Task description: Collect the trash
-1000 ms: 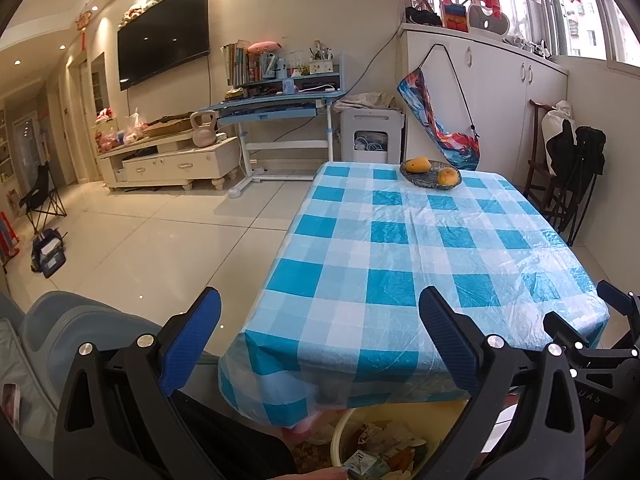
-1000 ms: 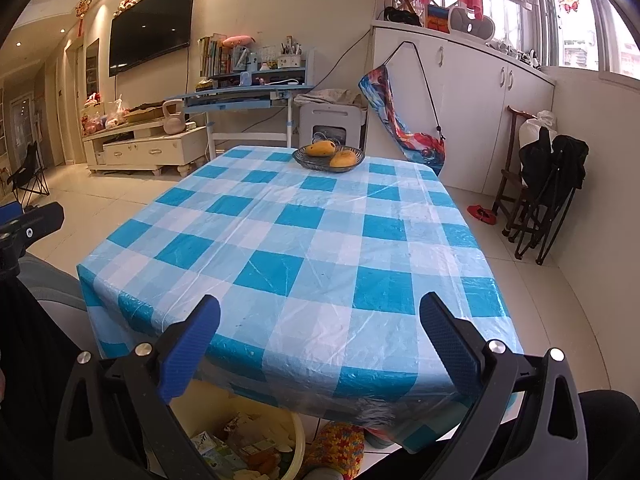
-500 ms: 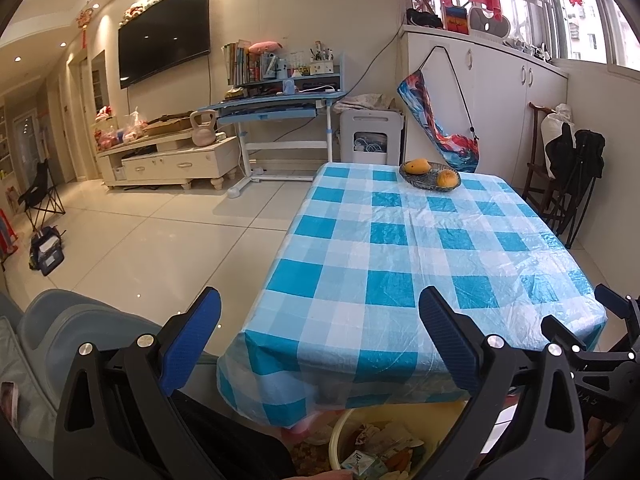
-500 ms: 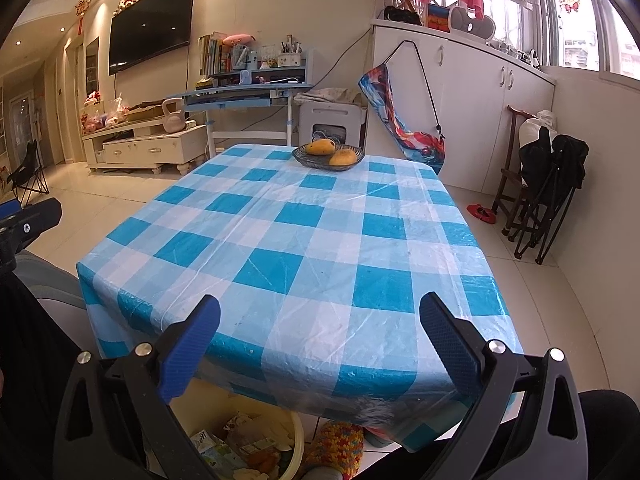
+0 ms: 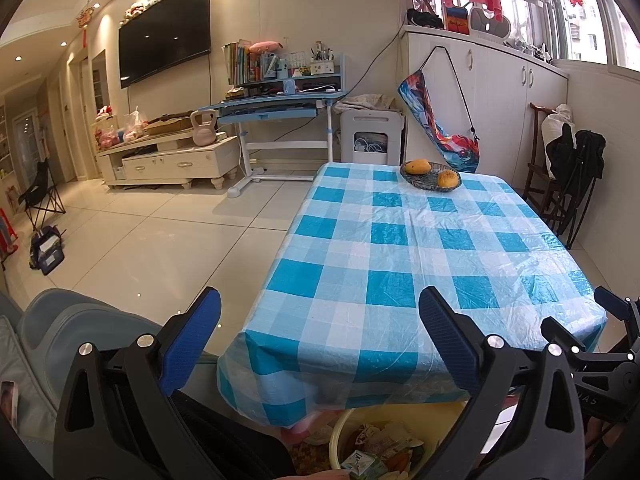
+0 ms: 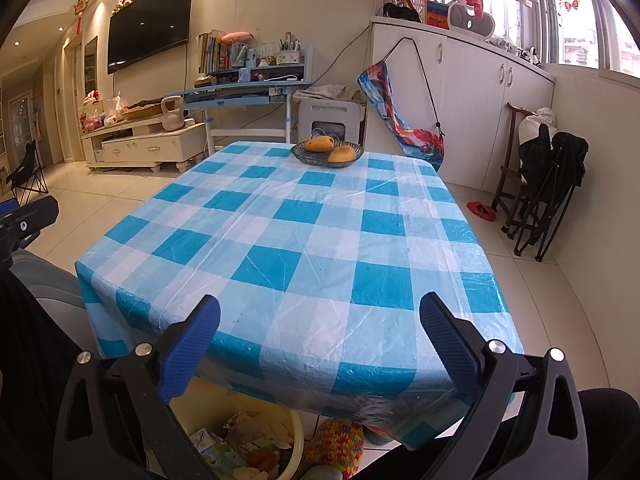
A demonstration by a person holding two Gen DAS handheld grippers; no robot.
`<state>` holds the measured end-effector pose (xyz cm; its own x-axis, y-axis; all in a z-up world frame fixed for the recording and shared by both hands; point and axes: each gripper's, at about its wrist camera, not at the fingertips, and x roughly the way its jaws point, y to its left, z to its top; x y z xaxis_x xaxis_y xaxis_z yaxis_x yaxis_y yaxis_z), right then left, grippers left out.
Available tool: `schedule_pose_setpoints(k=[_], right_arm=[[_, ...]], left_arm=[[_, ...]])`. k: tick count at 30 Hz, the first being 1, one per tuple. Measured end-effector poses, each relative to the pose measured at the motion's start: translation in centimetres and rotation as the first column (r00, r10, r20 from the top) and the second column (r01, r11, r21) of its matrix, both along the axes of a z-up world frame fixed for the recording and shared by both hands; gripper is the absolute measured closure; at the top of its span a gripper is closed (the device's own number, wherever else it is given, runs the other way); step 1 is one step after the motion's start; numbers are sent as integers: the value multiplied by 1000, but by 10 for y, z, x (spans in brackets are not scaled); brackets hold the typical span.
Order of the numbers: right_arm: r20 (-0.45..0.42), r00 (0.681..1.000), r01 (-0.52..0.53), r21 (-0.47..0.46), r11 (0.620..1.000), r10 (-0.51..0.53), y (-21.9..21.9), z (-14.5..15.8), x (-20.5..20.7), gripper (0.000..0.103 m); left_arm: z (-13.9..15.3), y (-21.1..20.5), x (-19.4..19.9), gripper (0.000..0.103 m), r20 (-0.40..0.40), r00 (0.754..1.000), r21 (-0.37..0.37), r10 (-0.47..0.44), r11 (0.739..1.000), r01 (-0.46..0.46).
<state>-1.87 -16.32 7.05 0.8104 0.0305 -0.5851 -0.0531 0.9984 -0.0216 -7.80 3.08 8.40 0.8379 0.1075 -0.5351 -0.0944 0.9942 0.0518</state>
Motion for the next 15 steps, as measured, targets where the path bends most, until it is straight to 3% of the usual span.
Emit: schedule_pose_setpoints(k=[15], right_arm=[[-1, 1000, 0, -1, 1000, 0, 0, 0, 0, 7]], left_arm=[[0, 1, 0, 7, 1, 1000, -1, 3, 1000, -3]])
